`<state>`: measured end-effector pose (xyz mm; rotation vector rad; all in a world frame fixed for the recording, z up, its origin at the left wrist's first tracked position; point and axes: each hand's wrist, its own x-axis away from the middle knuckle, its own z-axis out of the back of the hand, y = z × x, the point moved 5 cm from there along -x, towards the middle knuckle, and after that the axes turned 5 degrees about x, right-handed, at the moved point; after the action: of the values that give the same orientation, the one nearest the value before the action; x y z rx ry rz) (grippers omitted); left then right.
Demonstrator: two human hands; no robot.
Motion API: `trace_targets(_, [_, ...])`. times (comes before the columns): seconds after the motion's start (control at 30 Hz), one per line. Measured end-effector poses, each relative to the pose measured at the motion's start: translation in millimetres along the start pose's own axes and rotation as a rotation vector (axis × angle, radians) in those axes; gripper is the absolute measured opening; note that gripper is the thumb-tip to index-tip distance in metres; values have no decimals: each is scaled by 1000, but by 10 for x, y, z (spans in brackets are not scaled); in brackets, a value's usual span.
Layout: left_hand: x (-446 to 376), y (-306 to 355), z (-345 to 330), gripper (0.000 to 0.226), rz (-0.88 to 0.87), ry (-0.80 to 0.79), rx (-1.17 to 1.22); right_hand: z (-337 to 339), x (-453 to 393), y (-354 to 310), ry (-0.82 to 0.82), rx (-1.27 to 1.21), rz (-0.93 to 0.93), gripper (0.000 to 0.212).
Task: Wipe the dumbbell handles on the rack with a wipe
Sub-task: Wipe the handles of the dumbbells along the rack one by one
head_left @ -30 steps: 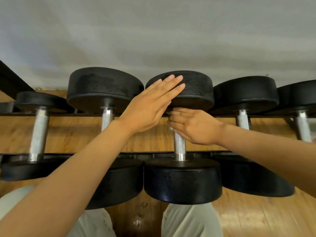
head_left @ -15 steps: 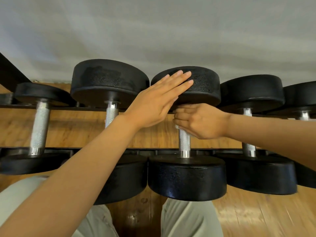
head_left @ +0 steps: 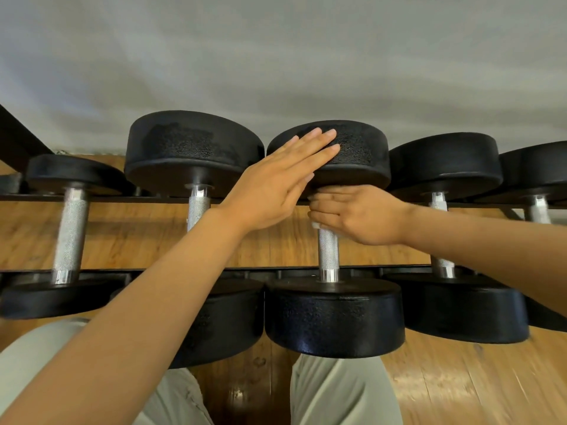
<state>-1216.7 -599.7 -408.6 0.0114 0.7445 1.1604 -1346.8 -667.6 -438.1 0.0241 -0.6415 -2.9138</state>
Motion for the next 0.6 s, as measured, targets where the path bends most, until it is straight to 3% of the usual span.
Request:
trace_targets(0.17, [7, 1, 7, 48, 19, -14, 10, -80, 82, -261, 38, -62, -201, 41])
trace_targets(0.33, [17, -2, 4, 48, 30, -15, 8, -108, 350, -458, -84, -443, 81, 41])
trace_targets(0.4, [19, -3, -2, 48, 30, -15, 6, -144, 454, -415, -145, -415, 156, 43])
trace_targets(0.47, [17, -3, -3, 48, 29, -7, 10, -180, 461, -352, -118, -286, 182, 61])
trace_targets(0.53, [16, -3, 3, 48, 37, 7, 18, -207, 400, -223, 13, -176, 77, 65])
trace_targets(0.6, [18, 5, 3, 48, 38, 9, 16, -227, 356, -60, 132, -107, -97, 55])
